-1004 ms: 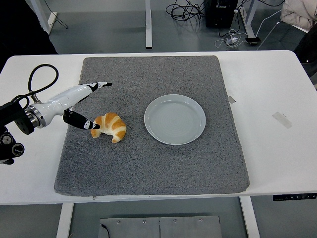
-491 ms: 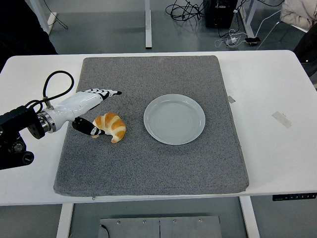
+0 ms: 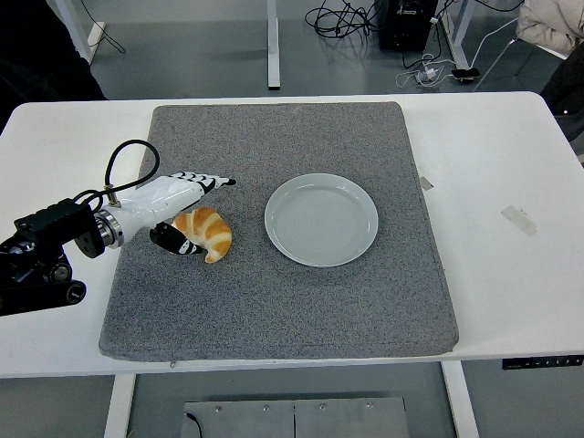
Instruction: Place the bread on the plate
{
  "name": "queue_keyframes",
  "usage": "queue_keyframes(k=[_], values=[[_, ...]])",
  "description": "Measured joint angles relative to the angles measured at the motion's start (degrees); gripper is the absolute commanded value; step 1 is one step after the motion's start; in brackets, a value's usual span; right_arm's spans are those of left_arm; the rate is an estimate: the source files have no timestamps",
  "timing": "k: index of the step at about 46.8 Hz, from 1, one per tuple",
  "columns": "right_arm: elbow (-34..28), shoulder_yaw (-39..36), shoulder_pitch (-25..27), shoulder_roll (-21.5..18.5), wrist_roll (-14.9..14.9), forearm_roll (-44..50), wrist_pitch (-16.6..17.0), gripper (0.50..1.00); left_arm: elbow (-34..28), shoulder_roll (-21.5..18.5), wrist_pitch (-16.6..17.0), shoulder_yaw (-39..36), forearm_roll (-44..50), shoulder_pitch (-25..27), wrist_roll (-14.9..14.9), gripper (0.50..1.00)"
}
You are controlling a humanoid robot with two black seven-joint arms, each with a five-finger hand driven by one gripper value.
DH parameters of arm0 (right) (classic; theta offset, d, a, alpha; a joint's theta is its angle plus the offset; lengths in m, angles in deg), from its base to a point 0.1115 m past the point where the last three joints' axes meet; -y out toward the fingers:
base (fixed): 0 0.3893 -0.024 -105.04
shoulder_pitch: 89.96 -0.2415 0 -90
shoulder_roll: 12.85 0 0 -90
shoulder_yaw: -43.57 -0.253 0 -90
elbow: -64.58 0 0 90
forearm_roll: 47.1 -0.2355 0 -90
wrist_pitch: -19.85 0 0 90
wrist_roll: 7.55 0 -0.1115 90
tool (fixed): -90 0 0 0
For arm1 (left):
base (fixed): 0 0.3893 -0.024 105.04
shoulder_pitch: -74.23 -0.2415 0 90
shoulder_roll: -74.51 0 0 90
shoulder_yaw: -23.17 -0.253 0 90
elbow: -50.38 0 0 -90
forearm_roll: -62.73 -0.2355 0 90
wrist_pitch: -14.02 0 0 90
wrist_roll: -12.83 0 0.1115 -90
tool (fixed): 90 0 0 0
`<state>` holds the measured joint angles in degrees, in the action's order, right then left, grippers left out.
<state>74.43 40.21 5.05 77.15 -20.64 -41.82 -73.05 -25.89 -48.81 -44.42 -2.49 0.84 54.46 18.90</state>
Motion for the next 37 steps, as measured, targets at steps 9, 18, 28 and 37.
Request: queue_keyframes(k=[9,18,28,37], values=[[0.0,0.0,0.0,0.0,0.0,0.0,0.0,1.0,1.3,0.7,0.0,-0.1,-0.2,-0.1,-0.3,0.942],[0.0,0.0,0.0,0.0,0.0,0.0,0.0,1.0,1.4,0.9,-0.1,-0.1,-1.4,-0.5,-0.4,0.877],[0.0,0.0,0.0,0.0,0.0,0.0,0.0,1.0,1.4,1.3,-0.3,-1.5,-1.7,-0.5,-0.3,0.793],[0.0,0.0,0.0,0.0,0.0,0.0,0.0,1.0,1.5,1.3,-0.4,-2.6,-2.9,-0.4,-0.3,0.728]])
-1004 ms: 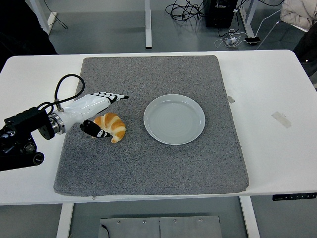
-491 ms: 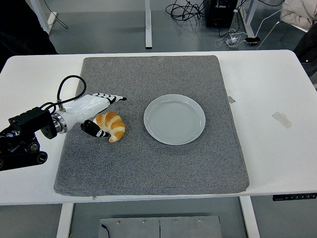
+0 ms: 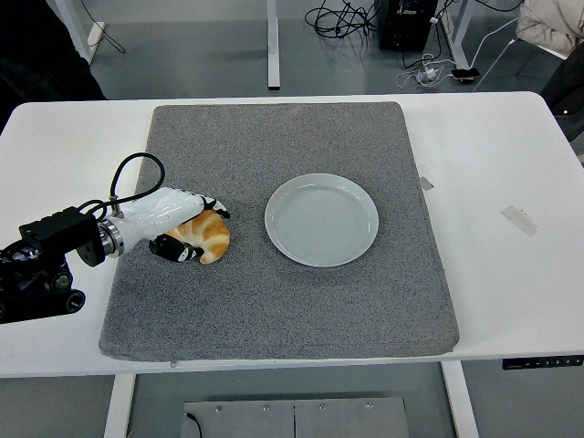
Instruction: Place the bread on the plate
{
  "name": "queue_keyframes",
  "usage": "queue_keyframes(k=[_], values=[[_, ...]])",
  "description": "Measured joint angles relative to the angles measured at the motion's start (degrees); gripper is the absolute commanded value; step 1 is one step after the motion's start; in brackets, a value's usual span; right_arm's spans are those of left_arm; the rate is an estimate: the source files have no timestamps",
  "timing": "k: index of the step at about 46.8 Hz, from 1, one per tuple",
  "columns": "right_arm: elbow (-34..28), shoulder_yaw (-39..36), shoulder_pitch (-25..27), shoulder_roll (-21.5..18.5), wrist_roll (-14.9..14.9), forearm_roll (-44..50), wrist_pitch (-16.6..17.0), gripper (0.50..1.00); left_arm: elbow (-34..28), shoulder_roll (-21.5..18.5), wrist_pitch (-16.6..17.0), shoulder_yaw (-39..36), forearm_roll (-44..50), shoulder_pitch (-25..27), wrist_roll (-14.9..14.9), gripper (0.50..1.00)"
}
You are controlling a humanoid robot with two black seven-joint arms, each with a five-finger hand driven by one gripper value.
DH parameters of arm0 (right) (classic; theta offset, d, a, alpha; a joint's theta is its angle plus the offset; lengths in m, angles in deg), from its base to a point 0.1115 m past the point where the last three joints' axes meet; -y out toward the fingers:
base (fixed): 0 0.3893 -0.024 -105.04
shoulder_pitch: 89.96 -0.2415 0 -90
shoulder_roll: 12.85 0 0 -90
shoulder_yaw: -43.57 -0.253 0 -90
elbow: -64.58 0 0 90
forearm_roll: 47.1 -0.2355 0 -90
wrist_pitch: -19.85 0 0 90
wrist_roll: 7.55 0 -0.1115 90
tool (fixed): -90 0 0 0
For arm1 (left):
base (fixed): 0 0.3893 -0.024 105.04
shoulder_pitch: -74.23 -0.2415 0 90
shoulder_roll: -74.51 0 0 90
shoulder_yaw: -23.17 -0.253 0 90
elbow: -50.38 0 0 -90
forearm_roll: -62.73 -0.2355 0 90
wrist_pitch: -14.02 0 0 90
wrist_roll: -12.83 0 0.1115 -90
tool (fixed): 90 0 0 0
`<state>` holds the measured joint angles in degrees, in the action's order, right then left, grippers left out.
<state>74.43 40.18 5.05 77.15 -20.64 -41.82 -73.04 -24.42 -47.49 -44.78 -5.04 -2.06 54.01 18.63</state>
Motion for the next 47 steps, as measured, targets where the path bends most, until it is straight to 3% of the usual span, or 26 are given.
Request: queue_keyframes(k=[5,19,31,47], values=[[0.0,0.0,0.0,0.0,0.0,0.0,0.0,1.0,0.0,0.0,-0.1,-0.1,0.0,0.0,0.0,0.69],[0.0,0.0,0.0,0.0,0.0,0.0,0.0,1.0,0.0,-0.5,-0.3,1.4,0.2,1.4,0.2,0.5],[0.0,0.0,0.0,0.0,0.0,0.0,0.0,1.0,0.0,-2.2,-0.9,3.5,0.2,3.5,1.9,0.5],[0.0,0.0,0.0,0.0,0.0,0.0,0.0,1.0,-0.1,-2.1,-1.8,6.6,0.2,8.0,2.0,0.5]])
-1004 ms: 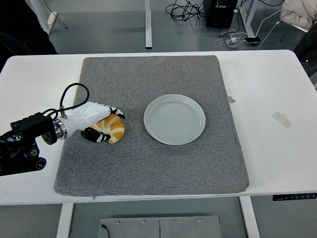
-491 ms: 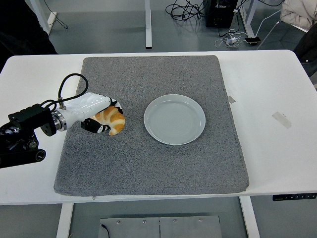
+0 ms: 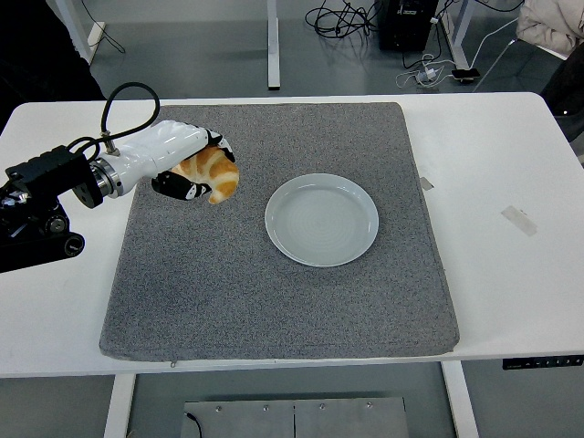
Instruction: Place the bread on the plate
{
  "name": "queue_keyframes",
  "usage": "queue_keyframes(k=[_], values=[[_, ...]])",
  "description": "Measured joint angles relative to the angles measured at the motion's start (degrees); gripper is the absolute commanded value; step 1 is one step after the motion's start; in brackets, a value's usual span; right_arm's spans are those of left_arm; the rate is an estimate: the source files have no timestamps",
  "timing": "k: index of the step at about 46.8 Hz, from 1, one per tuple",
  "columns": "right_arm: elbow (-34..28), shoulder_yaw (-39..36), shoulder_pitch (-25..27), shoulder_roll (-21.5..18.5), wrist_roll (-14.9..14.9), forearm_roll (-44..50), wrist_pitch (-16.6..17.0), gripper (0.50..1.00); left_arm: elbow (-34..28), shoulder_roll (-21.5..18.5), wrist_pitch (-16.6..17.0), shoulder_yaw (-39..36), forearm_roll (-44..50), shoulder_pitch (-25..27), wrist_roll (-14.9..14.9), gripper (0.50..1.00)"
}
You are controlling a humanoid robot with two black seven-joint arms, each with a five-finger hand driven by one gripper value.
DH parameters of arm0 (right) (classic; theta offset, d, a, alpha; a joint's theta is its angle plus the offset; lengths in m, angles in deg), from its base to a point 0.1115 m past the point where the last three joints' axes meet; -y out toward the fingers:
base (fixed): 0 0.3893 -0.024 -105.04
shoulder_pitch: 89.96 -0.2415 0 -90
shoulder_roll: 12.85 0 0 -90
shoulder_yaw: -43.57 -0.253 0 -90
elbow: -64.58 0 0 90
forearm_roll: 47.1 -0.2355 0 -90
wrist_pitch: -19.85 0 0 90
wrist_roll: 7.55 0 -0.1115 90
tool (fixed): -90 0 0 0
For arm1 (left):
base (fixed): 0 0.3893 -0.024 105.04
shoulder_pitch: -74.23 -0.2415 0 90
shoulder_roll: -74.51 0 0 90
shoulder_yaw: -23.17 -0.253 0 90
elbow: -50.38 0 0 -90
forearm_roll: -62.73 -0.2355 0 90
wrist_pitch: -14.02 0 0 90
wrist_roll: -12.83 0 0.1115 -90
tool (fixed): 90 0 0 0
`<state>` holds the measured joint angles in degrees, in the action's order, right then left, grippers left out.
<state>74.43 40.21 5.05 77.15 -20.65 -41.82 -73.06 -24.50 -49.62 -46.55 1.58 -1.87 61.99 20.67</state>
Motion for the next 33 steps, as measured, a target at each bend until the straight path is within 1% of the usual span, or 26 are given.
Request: queue_keyframes(k=[5,10,15,18,24,27,33], values=[[0.0,0.0,0.0,0.0,0.0,0.0,0.0,1.0,0.0,-0.1,-0.9,0.6,0.0,1.6,0.0,0.5],[0.0,0.0,0.0,0.0,0.0,0.0,0.0,1.0,0.0,0.0,-3.0,1.6,-0.2,1.9,0.0,0.5],[0.0,0.0,0.0,0.0,0.0,0.0,0.0,1.0,0.2,0.6,-4.0,2.3,-0.2,2.4,-0.1,0.5],[0.0,0.0,0.0,0.0,0.0,0.0,0.0,1.0,1.2,2.5,-4.1,2.3,-0.2,2.4,-0.3,0.5],[0.0,0.0,0.0,0.0,0.0,0.0,0.0,1.0,6.0,9.1,-4.4,2.3,-0.2,1.8,-0.5,0.5],[0.0,0.0,0.0,0.0,0.0,0.0,0.0,1.0,8.1,11.5,-4.6,2.2,-0.1,1.6,-0.5,0.5],[0.0,0.0,0.0,0.0,0.0,0.0,0.0,1.0,10.1,15.3,-4.9,2.2,-0.1,1.2,-0.5,0.5]])
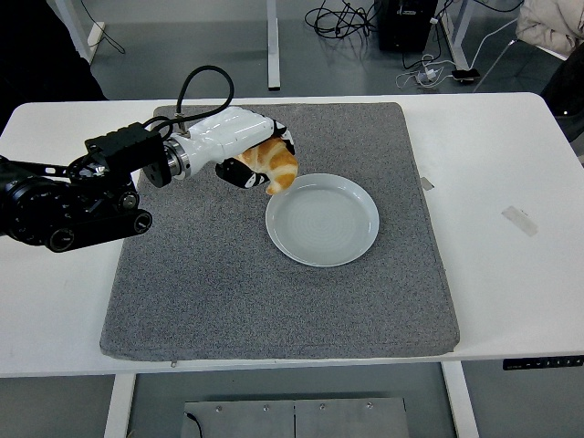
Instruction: Place the bread on the plate
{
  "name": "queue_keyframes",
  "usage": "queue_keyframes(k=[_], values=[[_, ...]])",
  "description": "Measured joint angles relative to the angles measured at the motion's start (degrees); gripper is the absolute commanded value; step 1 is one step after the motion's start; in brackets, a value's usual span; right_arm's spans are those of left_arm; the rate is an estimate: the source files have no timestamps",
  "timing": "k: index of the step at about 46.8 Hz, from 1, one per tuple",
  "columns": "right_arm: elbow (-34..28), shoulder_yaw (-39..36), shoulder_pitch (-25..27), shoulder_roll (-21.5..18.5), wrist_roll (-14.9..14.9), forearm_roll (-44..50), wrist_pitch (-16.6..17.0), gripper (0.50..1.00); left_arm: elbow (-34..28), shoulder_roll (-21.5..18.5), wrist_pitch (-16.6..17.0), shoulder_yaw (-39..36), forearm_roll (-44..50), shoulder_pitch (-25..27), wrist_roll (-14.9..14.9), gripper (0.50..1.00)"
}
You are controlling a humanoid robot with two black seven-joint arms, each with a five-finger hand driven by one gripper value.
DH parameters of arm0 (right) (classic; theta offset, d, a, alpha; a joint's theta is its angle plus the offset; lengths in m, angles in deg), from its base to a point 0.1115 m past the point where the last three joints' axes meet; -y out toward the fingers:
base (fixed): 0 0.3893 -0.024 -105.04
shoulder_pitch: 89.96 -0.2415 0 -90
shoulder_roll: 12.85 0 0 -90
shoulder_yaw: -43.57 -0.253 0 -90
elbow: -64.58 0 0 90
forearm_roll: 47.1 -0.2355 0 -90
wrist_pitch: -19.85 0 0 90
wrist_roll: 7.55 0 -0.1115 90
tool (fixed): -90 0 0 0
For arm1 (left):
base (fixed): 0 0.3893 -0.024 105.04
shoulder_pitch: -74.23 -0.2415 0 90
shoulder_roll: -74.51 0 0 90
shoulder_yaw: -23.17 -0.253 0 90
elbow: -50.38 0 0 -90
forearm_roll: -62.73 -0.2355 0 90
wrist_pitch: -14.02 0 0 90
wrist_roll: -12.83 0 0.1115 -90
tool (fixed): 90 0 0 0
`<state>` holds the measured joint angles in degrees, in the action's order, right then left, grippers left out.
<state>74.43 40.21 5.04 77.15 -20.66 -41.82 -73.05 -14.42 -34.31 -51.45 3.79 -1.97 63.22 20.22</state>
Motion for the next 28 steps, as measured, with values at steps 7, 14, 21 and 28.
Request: queue_keyframes(k=[7,14,21,28], values=[[0.0,0.0,0.0,0.0,0.0,0.0,0.0,1.0,2.8,3.7,-0.1,0.0,0.0,-0.5,0.0,0.5],[0.0,0.0,0.0,0.0,0.0,0.0,0.0,1.0,4.9,6.7,-0.2,-0.1,0.0,-2.0,0.1,0.5],[0.0,0.0,0.0,0.0,0.0,0.0,0.0,1.0,7.4,9.6,-0.2,-0.3,-0.1,-4.6,0.2,0.5],[0.0,0.0,0.0,0.0,0.0,0.0,0.0,1.0,9.0,11.6,-0.1,-0.4,-0.1,-6.0,0.3,0.5]])
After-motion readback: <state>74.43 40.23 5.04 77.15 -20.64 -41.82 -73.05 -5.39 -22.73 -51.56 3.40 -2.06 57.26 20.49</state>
